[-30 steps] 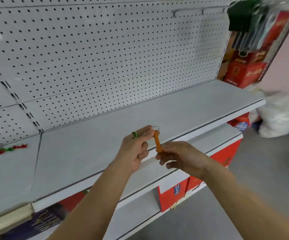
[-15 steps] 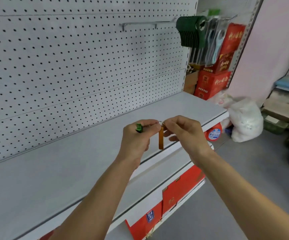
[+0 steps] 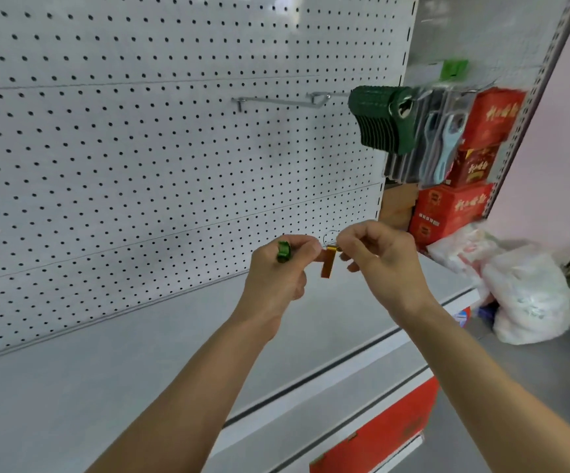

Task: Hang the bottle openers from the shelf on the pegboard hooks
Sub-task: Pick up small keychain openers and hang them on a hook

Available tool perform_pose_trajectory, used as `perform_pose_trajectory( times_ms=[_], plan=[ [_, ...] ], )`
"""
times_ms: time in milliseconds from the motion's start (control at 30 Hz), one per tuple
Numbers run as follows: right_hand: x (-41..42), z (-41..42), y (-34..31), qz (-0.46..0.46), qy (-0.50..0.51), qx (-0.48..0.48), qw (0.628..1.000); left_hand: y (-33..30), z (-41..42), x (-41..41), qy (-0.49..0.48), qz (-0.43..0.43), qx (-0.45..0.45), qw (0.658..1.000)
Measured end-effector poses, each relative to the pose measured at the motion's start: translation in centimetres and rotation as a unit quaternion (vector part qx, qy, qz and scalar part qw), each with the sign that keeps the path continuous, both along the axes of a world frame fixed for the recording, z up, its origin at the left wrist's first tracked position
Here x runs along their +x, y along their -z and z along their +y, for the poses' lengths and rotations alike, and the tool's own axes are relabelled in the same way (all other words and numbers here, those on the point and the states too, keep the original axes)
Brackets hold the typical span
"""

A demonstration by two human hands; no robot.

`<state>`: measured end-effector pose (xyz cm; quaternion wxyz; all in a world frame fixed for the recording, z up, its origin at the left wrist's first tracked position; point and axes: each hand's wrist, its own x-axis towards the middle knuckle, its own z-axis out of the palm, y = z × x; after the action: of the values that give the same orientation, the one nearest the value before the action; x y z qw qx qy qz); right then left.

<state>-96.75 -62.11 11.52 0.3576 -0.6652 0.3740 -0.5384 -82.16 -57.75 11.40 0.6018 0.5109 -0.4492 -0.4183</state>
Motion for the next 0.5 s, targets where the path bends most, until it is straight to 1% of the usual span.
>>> perform_pose_trajectory(
  times_ms=[167,333,400,500],
  plan=[
    [-1.0,-3.5,-3.7,-0.031,-0.009,-0.033,0.999,-2.0,-1.9,-1.0,-0.036,0.048,0.024,0.998],
    [-1.0,-6.0,-7.9,-0.04,-0.077,-0.063,0.994,-3.9,-3.2,-1.2,-0.084,0.118,0.0,0.989],
    [-0.7,-6.8,-9.4,-0.046,-0.109,-0.072,0.99,-4.6,-3.4,-1.4,-0.099,0.12,-0.018,0.988],
    [-0.1,-7.8,-11.3,-0.05,-0.143,-0.077,0.985,-5.5,-3.6,-2.0,-0.119,0.101,-0.034,0.987]
  ],
)
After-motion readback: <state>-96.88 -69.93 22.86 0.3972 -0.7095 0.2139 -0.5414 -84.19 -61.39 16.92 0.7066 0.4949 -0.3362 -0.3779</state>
